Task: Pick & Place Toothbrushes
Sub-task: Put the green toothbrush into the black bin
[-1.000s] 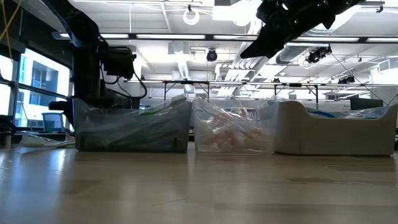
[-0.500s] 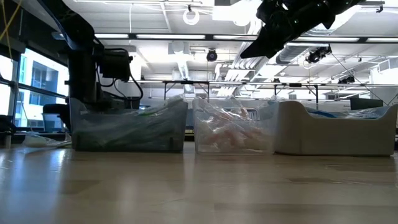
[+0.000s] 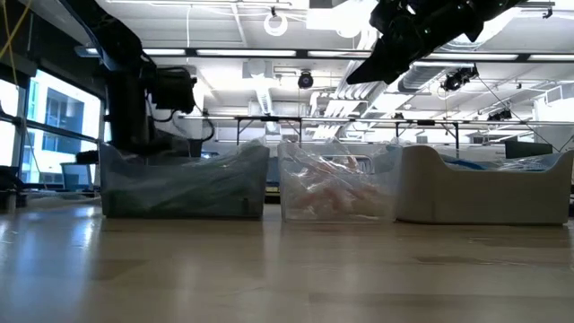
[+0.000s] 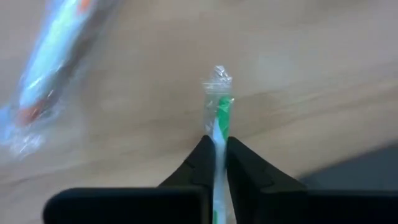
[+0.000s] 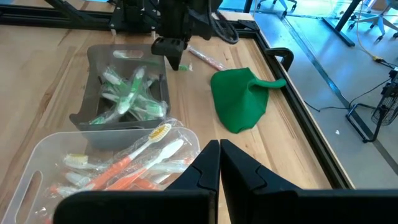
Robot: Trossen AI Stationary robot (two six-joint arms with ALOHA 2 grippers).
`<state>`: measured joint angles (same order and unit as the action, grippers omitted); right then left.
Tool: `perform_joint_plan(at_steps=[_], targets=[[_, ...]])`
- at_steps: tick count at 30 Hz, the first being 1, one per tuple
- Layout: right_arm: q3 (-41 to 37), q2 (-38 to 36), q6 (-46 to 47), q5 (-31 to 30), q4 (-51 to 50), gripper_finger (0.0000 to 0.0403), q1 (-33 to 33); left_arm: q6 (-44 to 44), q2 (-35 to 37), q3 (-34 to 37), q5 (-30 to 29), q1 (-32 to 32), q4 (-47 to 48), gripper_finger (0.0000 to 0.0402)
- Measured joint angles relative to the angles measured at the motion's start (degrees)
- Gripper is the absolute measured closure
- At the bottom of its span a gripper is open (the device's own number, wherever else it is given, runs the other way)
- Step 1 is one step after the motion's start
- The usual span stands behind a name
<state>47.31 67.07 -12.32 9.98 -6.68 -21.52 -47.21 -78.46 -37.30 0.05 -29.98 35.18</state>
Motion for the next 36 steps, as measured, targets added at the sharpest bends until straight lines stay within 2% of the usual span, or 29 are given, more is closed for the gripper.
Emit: perform_joint_plan(at_steps=[3,10,15,21,26,30,36], targets=[[0.0,0.0,0.0,0.0,0.0,0.0398,0.0,2.3,0.1,-1.5,0.3,0.0,-0.5,0.0388],[0.0,0.0,0.0,0.0,0.0,0.0398,0.0,8.2,0.1,-4.9,0.7,0.0,-0.8,0.0372],[0.0,0.0,0.0,0.0,0.0,0.0398,0.0,13.5,0.2,-8.5,0.3,0.0,0.2,0.0383],[0.0,0.0,0.0,0.0,0.0,0.0398,0.0,18.9,0.2,-15.5,-8.1,0.0,7.5,0.0383],[0.0,0.0,0.0,0.0,0.0,0.0398,0.0,25.4,0.2,-21.3,-9.1,0.0,7.8,0.0383],[0.0,0.0,0.0,0.0,0.0,0.0398,0.0,30.6,0.3,-24.1,-5.9,0.1,4.8,0.0383],[0.0,0.0,0.0,0.0,0.0,0.0398,0.0,34.0,0.3,-24.1,3.2,1.0,-2.4,0.0382]])
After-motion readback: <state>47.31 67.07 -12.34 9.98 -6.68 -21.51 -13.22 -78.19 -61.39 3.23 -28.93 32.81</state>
